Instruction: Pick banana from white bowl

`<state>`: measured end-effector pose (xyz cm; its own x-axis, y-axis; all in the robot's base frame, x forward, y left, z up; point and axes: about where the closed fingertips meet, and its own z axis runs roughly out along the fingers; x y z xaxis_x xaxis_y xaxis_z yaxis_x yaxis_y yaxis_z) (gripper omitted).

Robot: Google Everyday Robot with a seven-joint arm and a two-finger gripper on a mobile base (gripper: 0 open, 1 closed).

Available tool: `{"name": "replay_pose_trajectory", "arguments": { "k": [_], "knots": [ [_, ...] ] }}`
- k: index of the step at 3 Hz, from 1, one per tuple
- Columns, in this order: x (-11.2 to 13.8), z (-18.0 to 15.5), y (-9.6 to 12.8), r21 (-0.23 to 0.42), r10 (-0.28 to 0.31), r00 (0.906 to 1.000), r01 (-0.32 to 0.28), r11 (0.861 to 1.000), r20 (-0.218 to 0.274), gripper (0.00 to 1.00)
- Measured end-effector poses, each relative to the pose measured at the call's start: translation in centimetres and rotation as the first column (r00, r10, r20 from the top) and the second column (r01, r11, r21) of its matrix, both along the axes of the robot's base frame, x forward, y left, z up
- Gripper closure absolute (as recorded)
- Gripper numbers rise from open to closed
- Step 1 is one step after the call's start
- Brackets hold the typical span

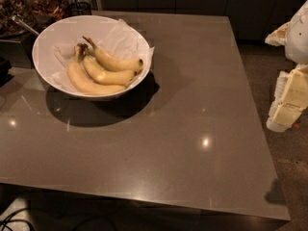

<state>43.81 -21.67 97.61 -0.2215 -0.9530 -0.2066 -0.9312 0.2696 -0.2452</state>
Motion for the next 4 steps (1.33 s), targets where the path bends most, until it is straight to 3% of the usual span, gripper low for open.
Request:
{"name": "replay_pose_trajectory", "arguments": {
  "k": [1, 2, 3, 4],
  "knots": [
    [0.5, 0.6, 0.8, -0.002, -0.001, 1.0, 0.001, 1.0, 0.007, 0.0],
    [2.1, 1.1, 2.6, -0.008, 0.016, 0.9997, -0.016, 1.0, -0.019, 0.0],
    [3.2, 1.7, 4.5, -0.016, 0.073, 0.9969, -0.073, 0.997, -0.028, 0.0],
    [3.2, 1.8, 4.7, -0.016, 0.077, 0.9967, -0.077, 0.997, -0.027, 0.0]
  ]
}}
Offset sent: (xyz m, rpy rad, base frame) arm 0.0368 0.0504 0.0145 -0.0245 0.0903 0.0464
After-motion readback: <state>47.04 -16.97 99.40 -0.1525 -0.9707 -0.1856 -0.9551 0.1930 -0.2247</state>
